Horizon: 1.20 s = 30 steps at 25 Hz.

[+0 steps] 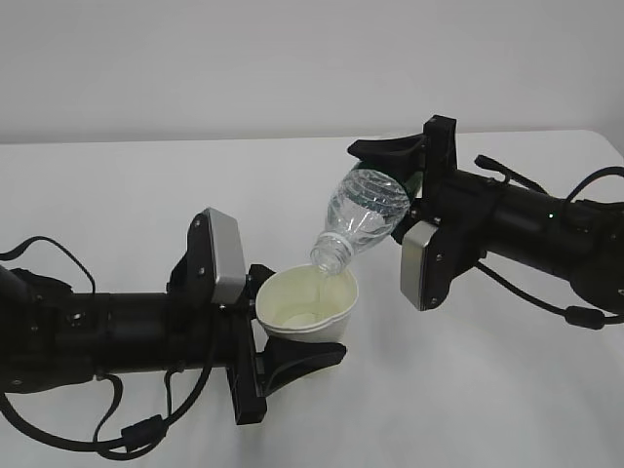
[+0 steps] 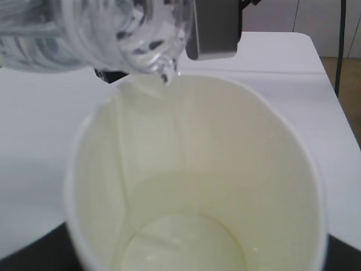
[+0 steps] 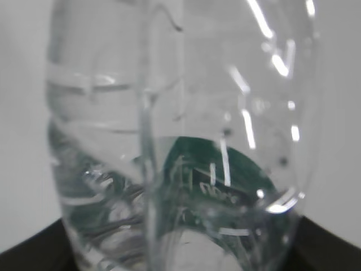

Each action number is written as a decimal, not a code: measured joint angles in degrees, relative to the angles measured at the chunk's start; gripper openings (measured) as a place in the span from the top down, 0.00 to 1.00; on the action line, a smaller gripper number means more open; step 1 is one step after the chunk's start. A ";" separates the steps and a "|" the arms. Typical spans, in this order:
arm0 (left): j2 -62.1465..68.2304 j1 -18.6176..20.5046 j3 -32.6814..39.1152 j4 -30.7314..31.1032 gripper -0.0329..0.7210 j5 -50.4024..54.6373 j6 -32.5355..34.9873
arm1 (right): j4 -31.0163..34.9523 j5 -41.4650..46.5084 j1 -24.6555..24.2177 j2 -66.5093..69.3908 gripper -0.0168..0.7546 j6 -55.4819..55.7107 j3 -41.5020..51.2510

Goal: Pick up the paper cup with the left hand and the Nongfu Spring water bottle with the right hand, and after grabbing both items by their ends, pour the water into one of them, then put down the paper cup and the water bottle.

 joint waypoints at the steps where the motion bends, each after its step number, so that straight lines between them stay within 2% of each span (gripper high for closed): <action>1: 0.00 0.00 0.00 0.00 0.36 0.00 0.00 | 0.00 0.00 0.00 0.00 0.37 0.01 0.00; 30: 0.00 0.00 0.00 0.00 0.36 0.17 0.00 | 0.00 0.00 0.00 0.00 0.37 -0.81 0.00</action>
